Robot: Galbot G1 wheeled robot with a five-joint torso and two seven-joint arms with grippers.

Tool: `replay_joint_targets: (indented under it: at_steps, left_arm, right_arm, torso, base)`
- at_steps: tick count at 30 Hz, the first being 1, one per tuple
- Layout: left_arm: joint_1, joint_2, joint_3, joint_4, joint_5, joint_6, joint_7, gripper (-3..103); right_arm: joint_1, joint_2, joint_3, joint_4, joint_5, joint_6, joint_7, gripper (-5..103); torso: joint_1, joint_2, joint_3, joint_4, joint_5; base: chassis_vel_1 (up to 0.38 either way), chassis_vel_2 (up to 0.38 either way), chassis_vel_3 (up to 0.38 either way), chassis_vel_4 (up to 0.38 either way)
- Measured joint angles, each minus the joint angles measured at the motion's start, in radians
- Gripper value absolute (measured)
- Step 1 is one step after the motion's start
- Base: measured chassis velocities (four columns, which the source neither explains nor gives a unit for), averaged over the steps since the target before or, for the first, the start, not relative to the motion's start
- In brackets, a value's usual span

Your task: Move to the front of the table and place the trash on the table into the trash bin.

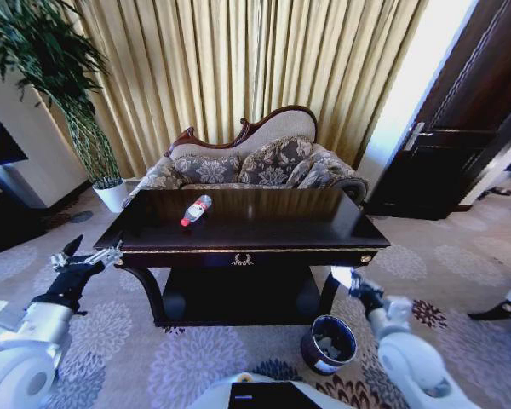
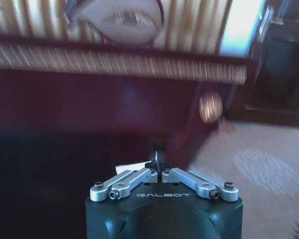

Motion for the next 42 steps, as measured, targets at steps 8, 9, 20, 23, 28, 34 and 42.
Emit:
replay_joint_targets:
  at_steps: [8,9,20,23,28,34,42]
  left_arm:
    - [-0.004,0.004,-0.001,-0.004,0.002,0.007,0.002,100]
    - [-0.004,0.004,-0.001,-0.004,0.002,0.007,0.002,100]
    - [-0.003,-0.004,0.003,-0.009,0.003,0.011,0.006,100]
    - [-0.003,-0.004,0.002,-0.010,0.003,0.011,0.006,100]
    - [-0.003,-0.003,0.002,-0.011,0.003,0.011,0.006,100]
    - [-0.002,-0.003,0.001,-0.012,0.003,0.006,0.007,100]
    - [0.001,-0.005,0.001,-0.012,0.003,0.001,0.007,100]
  right_arm:
    - [0.122,0.041,-0.050,-0.354,-0.081,0.052,-0.011,0]
    - [0.122,0.041,-0.050,-0.354,-0.081,0.052,-0.011,0]
    - [0.217,0.039,-0.082,-0.601,-0.193,0.115,-0.020,0]
    - [0.213,0.046,-0.089,-0.594,-0.193,0.115,-0.017,2]
    - [0.210,0.051,-0.092,-0.582,-0.192,0.118,-0.015,19]
    - [0.193,0.050,-0.091,-0.560,-0.189,0.125,-0.013,45]
    - [0.180,0.050,-0.082,-0.553,-0.184,0.125,-0.013,67]
  torso:
    - [0.000,0.000,0.000,-0.0003,-0.0003]
    - [0.000,0.000,0.000,-0.0003,-0.0003]
    - [0.000,0.000,0.000,-0.0002,-0.0003]
    - [0.000,0.000,0.000,-0.0004,-0.0003]
    - [0.000,0.000,0.000,-0.0002,-0.0003]
    - [0.000,0.000,0.000,-0.0003,-0.0004]
    - [0.000,0.000,0.000,-0.0003,-0.0003]
  base:
    - [0.000,0.000,0.000,0.000]
    - [0.000,0.000,0.000,0.000]
    - [0.000,0.000,0.000,0.000]
    - [0.000,0.000,0.000,0.000]
    - [0.000,0.000,0.000,0.000]
    - [0.000,0.000,0.000,0.000]
    - [0.000,0.000,0.000,0.000]
